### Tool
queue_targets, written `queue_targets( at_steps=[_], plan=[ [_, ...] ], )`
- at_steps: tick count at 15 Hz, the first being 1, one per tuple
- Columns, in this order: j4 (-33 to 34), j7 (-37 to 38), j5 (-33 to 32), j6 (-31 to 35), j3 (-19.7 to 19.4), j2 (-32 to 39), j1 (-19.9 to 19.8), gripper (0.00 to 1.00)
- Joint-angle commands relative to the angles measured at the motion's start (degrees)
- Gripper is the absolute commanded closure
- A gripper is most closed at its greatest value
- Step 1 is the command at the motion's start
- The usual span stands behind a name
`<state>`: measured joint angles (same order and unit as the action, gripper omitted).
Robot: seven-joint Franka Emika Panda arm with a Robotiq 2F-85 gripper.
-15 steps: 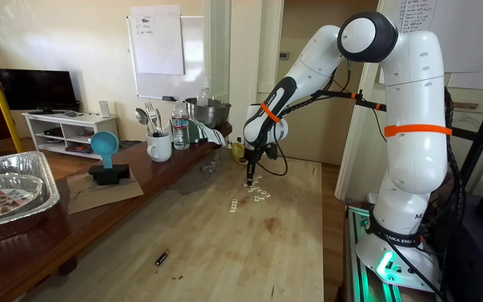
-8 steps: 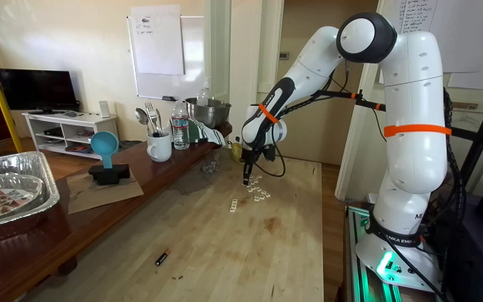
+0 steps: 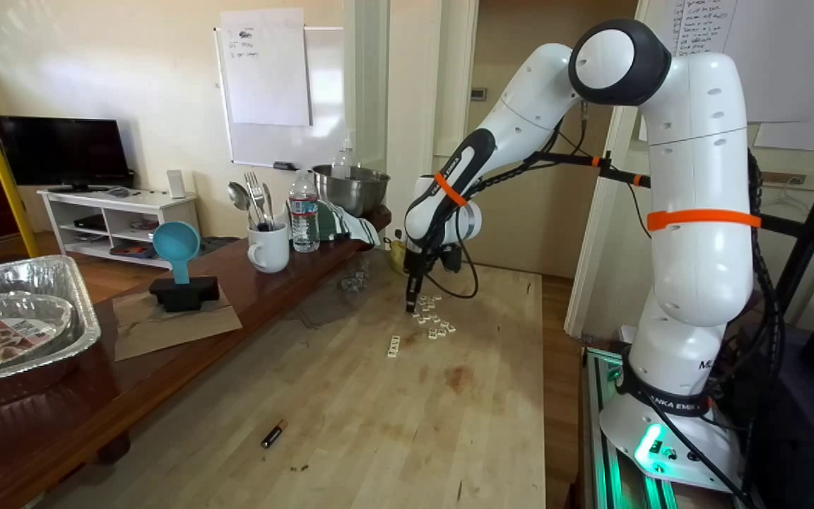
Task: Move the objects on the table
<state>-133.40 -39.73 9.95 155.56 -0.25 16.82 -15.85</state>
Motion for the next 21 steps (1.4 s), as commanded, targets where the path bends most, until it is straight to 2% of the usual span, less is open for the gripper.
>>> queue_targets(
  at_steps=[1, 14, 21],
  plan=[
    [-0.39, -1.75, 0.88, -0.28, 1.02, -1.27, -1.18, 1.0],
    [-0.4, -8.8, -3.8, -3.48, -0.51, -0.14, -0.51, 1.0],
    [-0.4, -7.29, -3.88, -2.11, -0.42, 0.61, 0.27, 1.0]
  ],
)
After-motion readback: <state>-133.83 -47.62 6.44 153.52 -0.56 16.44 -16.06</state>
